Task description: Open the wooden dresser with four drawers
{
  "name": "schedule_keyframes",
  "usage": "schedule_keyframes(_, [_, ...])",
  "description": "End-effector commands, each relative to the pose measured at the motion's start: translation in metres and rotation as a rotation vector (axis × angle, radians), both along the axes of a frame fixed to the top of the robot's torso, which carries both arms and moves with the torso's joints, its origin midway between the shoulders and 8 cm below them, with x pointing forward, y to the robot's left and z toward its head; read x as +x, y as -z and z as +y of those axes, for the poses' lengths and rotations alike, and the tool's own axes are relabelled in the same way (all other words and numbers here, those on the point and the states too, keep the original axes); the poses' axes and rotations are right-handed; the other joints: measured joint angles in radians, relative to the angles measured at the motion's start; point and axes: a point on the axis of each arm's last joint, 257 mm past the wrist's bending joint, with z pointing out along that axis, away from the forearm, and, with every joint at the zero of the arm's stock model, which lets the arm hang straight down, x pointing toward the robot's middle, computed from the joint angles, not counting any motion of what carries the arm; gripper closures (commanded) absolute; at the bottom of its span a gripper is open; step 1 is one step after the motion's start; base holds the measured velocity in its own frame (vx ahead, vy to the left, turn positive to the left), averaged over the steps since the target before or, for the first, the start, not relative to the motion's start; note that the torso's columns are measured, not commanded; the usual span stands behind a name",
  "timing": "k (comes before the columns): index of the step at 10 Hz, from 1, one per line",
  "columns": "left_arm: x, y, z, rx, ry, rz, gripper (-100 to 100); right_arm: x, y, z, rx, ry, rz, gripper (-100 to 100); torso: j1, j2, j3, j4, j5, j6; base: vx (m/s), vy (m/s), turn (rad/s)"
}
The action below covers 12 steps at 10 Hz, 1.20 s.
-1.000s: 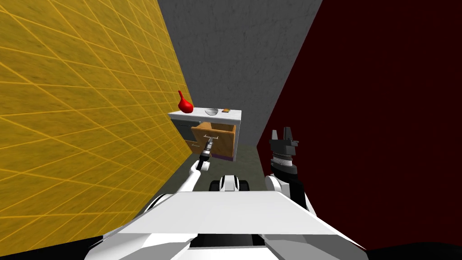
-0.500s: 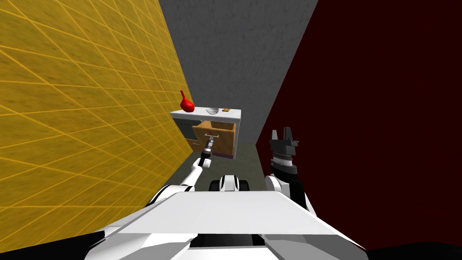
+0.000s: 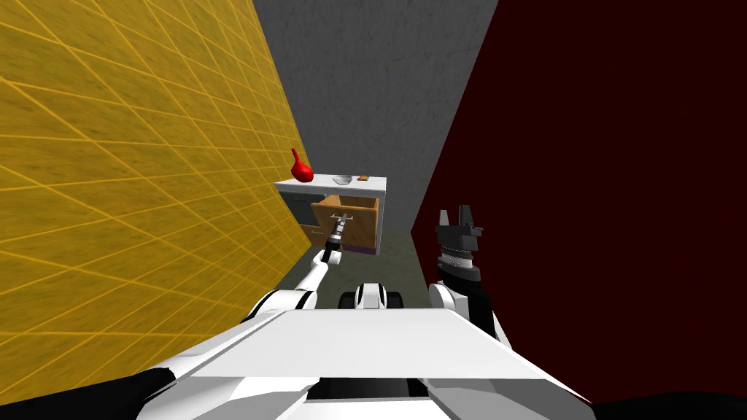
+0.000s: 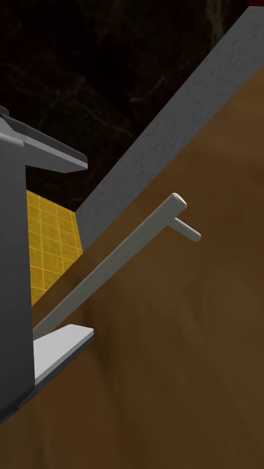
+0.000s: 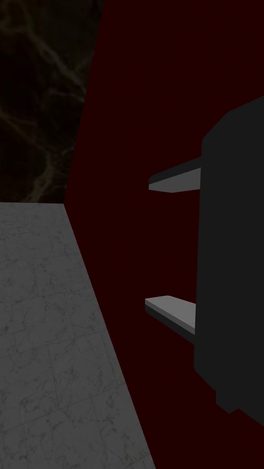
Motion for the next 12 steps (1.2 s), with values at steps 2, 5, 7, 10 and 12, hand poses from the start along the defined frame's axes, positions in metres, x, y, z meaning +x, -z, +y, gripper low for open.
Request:
schedule_keyframes(2, [0.022, -0.020, 0.015, -0.003, -0.028, 0.002, -100, 0.000, 0.000, 0.000, 0.000, 0.000, 0.000, 0, 0.000, 0.001, 0.001, 0.004, -0.002, -0.002, -0.071, 0.007, -0.071])
schedule_keyframes(5, [0.038, -0.037, 0.026, -0.008, -0.050, 0.001, -100, 0.000, 0.000, 0.000, 0.000, 0.000, 0.000, 0, -0.001, 0.009, 0.005, 0.008, -0.003, -0.003, -0.076, 0.007, -0.081])
schedule_keyframes(7, [0.033, -0.017, 0.023, -0.011, -0.047, 0.036, 0, 0.000, 0.000, 0.000, 0.000, 0.000, 0.000, 0, -0.002, 0.008, 0.005, 0.008, -0.003, -0.002, -0.016, 0.002, -0.009])
schedule_keyframes(10, [0.031, -0.007, 0.024, -0.013, -0.049, 0.058, 0, 0.000, 0.000, 0.000, 0.000, 0.000, 0.000, 0, -0.002, 0.002, 0.001, 0.003, -0.002, 0.000, 0.000, 0.000, 0.000])
schedule_keyframes(12, [0.031, -0.004, 0.024, -0.014, -0.050, 0.064, 0, 0.000, 0.000, 0.000, 0.000, 0.000, 0.000, 0, -0.001, 0.000, 0.000, 0.001, -0.001, 0.000, 0.000, 0.000, 0.000])
